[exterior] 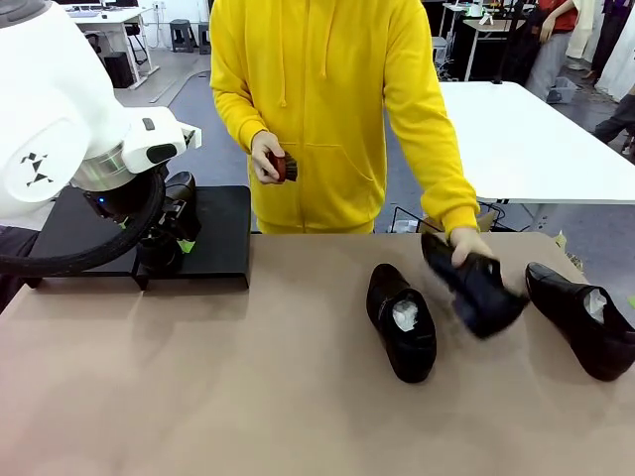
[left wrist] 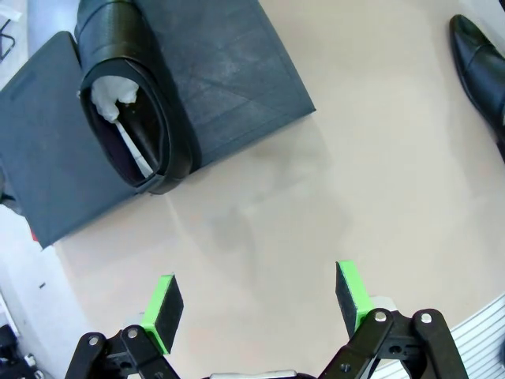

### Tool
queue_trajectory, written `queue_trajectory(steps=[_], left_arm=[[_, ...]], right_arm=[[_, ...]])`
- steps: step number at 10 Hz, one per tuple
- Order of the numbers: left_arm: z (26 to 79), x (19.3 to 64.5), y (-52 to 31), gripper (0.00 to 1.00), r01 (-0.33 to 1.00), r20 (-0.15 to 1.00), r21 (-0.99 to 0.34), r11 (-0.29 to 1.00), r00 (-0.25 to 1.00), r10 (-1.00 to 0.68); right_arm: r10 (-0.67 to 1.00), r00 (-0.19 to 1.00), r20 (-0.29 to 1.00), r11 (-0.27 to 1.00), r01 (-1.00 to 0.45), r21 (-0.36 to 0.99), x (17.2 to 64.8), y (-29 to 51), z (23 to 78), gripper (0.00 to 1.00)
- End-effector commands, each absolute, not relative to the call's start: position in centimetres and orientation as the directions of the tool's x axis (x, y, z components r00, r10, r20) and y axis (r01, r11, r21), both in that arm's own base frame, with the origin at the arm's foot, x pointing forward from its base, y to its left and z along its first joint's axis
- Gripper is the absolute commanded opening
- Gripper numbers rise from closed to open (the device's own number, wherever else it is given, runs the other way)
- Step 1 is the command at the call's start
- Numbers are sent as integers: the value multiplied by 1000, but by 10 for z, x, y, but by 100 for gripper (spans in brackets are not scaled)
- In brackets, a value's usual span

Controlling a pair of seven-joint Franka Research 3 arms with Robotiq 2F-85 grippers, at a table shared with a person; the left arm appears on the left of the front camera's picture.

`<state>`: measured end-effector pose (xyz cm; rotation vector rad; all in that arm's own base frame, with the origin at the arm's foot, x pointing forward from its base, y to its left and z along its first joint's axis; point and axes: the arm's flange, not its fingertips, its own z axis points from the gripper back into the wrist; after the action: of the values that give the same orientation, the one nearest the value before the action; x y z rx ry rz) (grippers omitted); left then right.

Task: Organize the shoes by placing them on the stand.
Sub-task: Pick up one Shoe and place it in the middle of the table.

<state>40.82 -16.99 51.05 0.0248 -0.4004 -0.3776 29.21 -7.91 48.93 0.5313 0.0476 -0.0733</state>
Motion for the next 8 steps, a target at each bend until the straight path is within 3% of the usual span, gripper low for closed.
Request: queue_trajectory(steps=[1,3,7,8], left_arm=[[509,406,-170,100,339,379,103,935,856,-352],[509,406,-170,100,339,379,103,935,856,-352],[509,406,-170,100,339,379,103,935,856,-352],[509,406,-170,100,339,379,103,935,856,-352]], right_arm=[[-43,999,-27,861,51,506,292,-77,483,100],[-61,995,-85,858,95,505,289,-74,481,100],[-56,996,-63,860,80,503,285,-75,485,100],[-46,995,-85,901,78,426,300,-67,487,100]])
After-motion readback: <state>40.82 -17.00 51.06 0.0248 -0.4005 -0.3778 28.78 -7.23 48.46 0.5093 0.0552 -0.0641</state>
